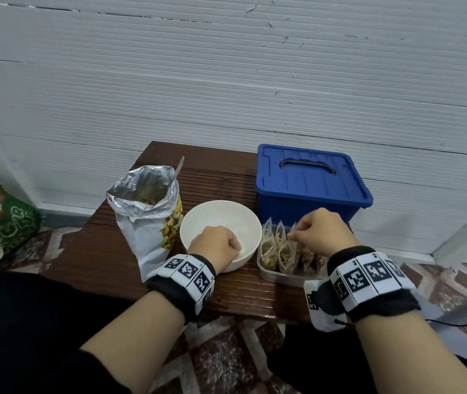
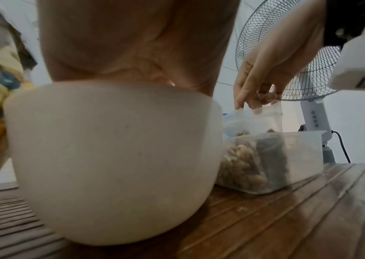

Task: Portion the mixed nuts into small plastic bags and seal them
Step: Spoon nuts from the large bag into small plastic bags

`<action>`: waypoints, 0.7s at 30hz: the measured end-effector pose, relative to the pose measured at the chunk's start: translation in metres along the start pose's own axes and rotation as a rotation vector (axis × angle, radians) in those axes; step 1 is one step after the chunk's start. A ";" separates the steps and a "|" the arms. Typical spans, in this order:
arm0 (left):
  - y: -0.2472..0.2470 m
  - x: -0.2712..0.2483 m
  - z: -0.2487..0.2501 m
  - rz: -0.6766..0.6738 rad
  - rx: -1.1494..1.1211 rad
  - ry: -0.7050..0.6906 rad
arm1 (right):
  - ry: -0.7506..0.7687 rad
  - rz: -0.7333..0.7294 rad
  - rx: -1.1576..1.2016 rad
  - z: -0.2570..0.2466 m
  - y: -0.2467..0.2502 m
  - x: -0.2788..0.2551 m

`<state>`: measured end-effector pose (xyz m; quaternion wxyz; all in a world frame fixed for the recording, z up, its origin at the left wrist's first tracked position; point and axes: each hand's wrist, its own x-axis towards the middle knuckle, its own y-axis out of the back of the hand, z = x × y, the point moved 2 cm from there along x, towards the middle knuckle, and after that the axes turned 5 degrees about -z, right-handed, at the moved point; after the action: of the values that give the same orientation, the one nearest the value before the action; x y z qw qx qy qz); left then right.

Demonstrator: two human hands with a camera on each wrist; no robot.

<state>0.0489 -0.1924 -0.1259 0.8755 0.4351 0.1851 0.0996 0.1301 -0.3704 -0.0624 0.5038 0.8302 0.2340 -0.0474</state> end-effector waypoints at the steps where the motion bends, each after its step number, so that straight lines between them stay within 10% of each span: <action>1: 0.000 -0.001 0.000 0.003 0.008 -0.008 | 0.005 0.005 0.002 -0.001 0.001 -0.001; 13: 0.019 0.002 0.010 0.226 -0.707 -0.134 | 0.209 0.150 0.064 -0.037 0.001 -0.002; 21: 0.034 -0.006 0.022 0.203 -1.228 -0.183 | 0.262 -0.032 0.372 -0.053 -0.004 0.000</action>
<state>0.0521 -0.1901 -0.0856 0.9642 -0.1247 -0.0237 0.2329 0.1200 -0.3230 -0.0399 0.3064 0.9041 0.2977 0.0103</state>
